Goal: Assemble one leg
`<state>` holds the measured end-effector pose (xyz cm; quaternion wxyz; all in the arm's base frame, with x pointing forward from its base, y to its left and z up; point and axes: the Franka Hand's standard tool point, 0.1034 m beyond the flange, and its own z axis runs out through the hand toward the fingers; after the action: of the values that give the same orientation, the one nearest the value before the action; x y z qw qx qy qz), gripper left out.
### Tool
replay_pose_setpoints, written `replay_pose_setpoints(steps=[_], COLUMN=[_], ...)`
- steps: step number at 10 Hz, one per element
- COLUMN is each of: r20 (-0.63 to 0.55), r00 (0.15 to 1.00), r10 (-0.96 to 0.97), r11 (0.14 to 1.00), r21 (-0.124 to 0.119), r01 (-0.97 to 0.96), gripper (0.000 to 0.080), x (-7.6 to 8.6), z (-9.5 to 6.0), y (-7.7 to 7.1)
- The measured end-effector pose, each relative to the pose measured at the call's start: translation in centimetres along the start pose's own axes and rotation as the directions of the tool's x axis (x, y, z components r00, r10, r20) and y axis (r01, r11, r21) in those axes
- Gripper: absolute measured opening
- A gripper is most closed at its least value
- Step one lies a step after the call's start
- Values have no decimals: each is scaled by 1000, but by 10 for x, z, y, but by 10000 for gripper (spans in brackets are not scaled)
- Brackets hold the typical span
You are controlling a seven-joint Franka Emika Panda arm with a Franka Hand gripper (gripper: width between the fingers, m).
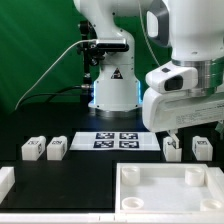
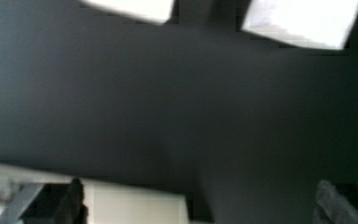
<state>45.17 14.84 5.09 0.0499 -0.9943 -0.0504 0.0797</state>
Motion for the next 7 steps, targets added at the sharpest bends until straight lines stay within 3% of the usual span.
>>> replay_pose_setpoints(steps=[2, 3, 7], r20=[45, 163, 447], r00=[996, 982, 890], r10=[71, 99, 94], r11=[997, 995, 995], r21=[5, 5, -2], r01=[-72, -101, -103], gripper=[649, 649, 649], x=[-7, -16, -19], z=[4, 5, 13], y=[-20, -23, -19])
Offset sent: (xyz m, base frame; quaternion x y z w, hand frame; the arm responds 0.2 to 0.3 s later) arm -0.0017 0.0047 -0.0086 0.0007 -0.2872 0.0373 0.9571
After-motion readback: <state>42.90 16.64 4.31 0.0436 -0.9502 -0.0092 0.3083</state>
